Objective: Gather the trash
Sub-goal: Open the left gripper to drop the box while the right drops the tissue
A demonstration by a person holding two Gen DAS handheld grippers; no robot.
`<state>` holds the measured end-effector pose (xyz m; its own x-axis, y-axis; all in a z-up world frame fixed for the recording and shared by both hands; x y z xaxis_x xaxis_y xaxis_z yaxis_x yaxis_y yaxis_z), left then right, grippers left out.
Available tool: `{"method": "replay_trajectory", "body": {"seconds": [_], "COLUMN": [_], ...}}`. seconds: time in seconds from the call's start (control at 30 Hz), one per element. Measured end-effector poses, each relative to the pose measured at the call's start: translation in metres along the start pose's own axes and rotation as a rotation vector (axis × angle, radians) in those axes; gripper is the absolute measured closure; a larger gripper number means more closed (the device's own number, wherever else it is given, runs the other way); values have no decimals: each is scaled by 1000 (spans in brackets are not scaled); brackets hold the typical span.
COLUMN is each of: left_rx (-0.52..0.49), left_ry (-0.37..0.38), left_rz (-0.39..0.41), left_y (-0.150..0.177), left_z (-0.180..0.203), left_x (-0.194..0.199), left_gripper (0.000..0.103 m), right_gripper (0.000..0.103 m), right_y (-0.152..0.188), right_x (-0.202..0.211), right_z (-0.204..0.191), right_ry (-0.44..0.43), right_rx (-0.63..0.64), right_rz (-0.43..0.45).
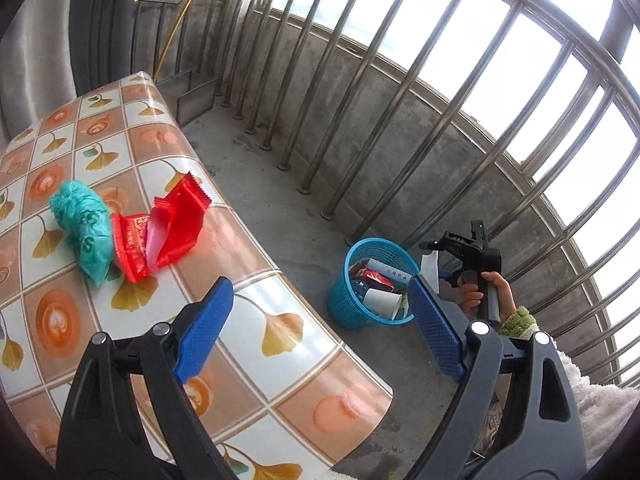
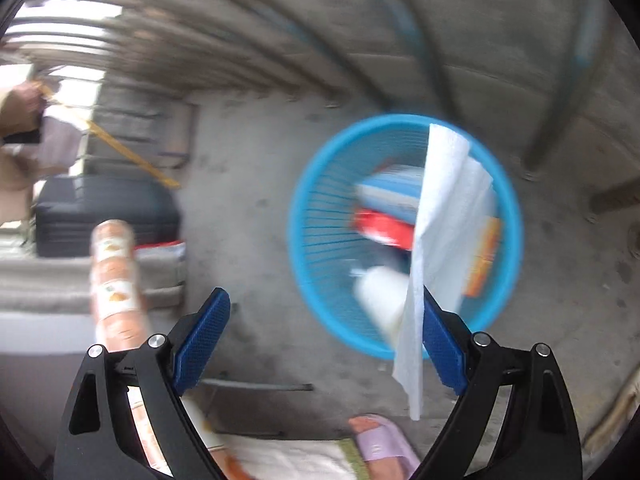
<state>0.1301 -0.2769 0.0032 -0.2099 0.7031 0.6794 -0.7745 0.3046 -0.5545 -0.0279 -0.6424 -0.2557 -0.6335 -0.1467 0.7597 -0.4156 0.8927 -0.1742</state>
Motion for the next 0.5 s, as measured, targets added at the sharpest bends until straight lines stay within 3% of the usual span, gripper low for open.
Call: {"method": "replay_trajectory", "body": {"seconds": [0.1, 0.27, 0.37, 0.5], "left_rx": [23, 54, 80, 84], "left_ry": [-6, -11, -14, -24], "left_rz": [28, 64, 62, 59], "left_y": [0, 0, 2, 3], "left_z": [-12, -27, -38, -47], "left_x": [11, 22, 26, 29], "left_gripper": [19, 19, 19, 19], "right_gripper": [15, 9, 9, 9], "right_y": [-5, 6, 21, 31], "right_x": [-5, -38, -69, -69], "right_z": [-37, -49, -16, 21], "right_ry": [-60, -7, 138, 304], "right_rx": [89, 147, 46, 3], "right_rz": [-18, -87, -178, -160]}}
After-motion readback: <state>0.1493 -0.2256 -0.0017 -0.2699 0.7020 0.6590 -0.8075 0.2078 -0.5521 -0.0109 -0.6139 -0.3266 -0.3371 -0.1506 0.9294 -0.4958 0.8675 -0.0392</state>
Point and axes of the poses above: each gripper's, at about its wrist camera, not at the fingertips, and x roughly against the way its jaws point, z to its right, y to its underside, the point moved 6 cm from there along -x, roughly the way its jaws point, and after that the axes turned 10 degrees about x, right-handed, at the moved point
